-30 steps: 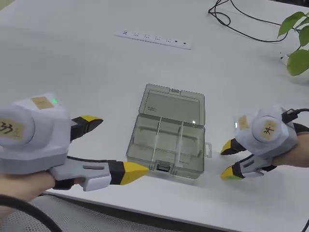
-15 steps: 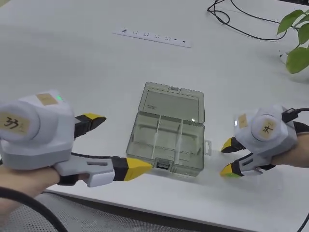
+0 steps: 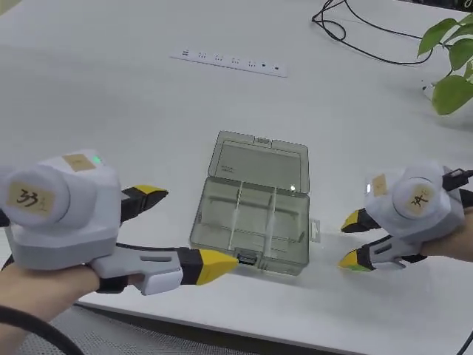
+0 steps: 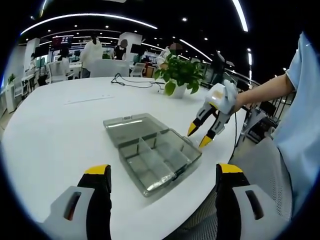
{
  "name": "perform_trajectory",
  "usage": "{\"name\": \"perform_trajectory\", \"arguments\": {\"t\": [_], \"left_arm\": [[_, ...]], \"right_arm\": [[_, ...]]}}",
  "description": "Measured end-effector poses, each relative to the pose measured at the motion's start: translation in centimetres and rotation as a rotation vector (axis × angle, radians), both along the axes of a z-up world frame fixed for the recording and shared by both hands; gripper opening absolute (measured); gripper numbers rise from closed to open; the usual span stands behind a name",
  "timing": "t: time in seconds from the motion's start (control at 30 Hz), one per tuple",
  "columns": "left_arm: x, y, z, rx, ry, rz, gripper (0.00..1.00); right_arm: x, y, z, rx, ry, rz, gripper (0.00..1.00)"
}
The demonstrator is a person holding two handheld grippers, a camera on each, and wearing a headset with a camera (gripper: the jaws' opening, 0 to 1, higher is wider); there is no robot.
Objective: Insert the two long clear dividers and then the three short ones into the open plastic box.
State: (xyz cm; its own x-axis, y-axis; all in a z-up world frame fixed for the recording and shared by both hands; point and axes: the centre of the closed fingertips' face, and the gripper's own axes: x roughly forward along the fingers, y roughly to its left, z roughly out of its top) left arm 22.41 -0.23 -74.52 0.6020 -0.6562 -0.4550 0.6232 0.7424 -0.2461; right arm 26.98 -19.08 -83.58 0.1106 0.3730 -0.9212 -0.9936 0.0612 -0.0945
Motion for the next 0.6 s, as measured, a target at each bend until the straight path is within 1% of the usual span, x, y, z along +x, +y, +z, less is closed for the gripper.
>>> {"name": "perform_trajectory", "arguments": {"t": [0.07,0.13,0.17,0.23,0.3,0.33,0.37,0.4,0.43,0.47,0.5,0.57,0.6], "left_arm": [[0.2,-0.3,0.2,-0.015,0.001,0.006,0.87],[0.4,-0.7,0.4,-0.036,0.010,0.007,0.85],[0.6,-1.0,0.5,-0.048,0.008,0.006,0.85],[0.9,-1.3,0.7,-0.062,0.016,0.009,0.83],[1.2,-1.6,0.8,-0.069,0.023,0.009,0.81],[1.3,-1.7,0.9,-0.072,0.023,0.007,0.79],[1.4,-1.9,1.0,-0.076,0.024,0.005,0.77],[1.5,-2.3,1.2,-0.085,0.032,0.004,0.75],[1.7,-2.7,1.4,-0.097,0.031,-0.005,0.73],[1.8,-3.1,1.5,-0.112,0.043,-0.002,0.70],[2.0,-3.7,1.7,-0.125,0.046,-0.016,0.67],[2.4,-4.3,1.7,-0.126,0.055,-0.020,0.60],[2.5,-5.1,1.9,-0.136,0.058,-0.038,0.58]], "right_arm": [[0.1,0.1,0.5,0.016,-0.011,-0.012,0.32],[0.0,0.2,0.9,0.022,-0.020,-0.009,0.32],[0.3,0.4,1.3,0.034,-0.046,-0.013,0.32],[0.1,0.5,1.8,0.038,-0.051,-0.009,0.32],[0.4,0.9,2.8,0.060,-0.091,-0.002,0.32],[0.4,1.0,3.1,0.065,-0.092,-0.007,0.32],[0.6,1.3,3.6,0.080,-0.112,-0.008,0.32],[0.6,1.5,4.2,0.083,-0.131,-0.001,0.32],[0.5,1.7,4.8,0.092,-0.139,0.000,0.32],[0.7,2.1,5.5,0.110,-0.165,0.010,0.33],[0.5,2.3,6.0,0.116,-0.170,0.009,0.33],[0.6,2.9,7.0,0.138,-0.198,0.016,0.33],[0.4,3.3,7.6,0.147,-0.212,0.026,0.33]]}}
